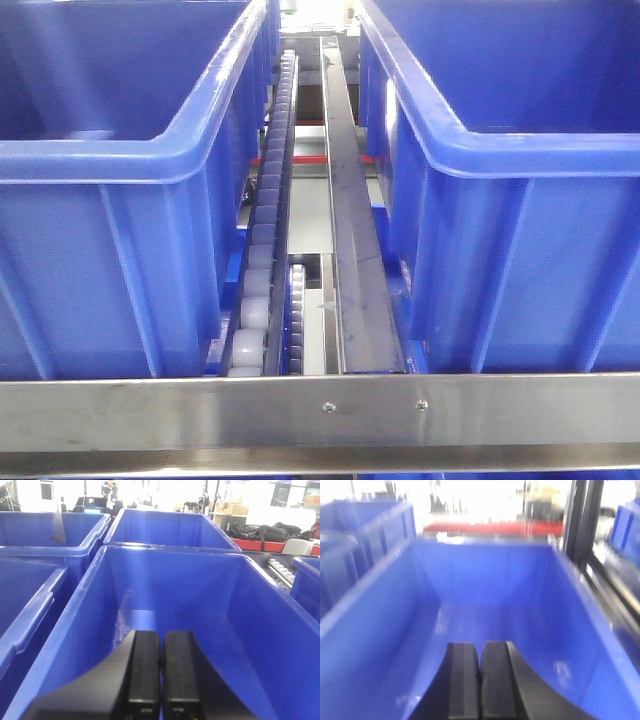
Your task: Pick and sort blue part to right shelf
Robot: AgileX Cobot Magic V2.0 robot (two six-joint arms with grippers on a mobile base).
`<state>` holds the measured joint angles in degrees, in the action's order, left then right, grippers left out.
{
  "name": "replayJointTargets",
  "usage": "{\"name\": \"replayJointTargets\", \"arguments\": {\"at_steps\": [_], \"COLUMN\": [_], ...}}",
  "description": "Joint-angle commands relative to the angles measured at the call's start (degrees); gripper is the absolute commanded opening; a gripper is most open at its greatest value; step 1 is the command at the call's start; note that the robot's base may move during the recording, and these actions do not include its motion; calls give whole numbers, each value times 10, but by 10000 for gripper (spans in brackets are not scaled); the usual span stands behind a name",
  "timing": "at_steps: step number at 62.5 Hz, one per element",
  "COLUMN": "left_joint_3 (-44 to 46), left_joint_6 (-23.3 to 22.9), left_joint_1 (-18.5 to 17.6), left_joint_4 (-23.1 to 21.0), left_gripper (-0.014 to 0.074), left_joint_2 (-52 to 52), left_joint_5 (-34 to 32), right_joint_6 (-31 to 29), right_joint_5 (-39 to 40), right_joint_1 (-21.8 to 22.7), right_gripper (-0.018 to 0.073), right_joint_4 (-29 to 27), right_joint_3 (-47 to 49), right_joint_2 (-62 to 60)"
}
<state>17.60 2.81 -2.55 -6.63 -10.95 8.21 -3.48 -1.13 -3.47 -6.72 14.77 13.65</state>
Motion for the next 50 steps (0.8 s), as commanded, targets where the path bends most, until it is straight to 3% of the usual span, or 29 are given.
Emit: {"name": "replayJointTargets", "arguments": {"at_steps": [1,35,50], "left_joint_3": [16,16,16], "left_joint_6": [-3,-3,-3], "left_joint_1": [0,0,0], "left_joint_4": [-6,-6,-6], "left_gripper": [136,136,136], "left_joint_2": [-1,-1,-1], "left_joint_5": [-41,-41,-41], "right_joint_6": [-5,-5,-5], "right_joint_5": [56,54,57], "right_joint_1": [2,2,2], "right_gripper": [28,28,28], "right_joint_4": [5,5,19], "right_joint_3": [13,12,-56], "right_joint_2": [-12,-13,-63]}}
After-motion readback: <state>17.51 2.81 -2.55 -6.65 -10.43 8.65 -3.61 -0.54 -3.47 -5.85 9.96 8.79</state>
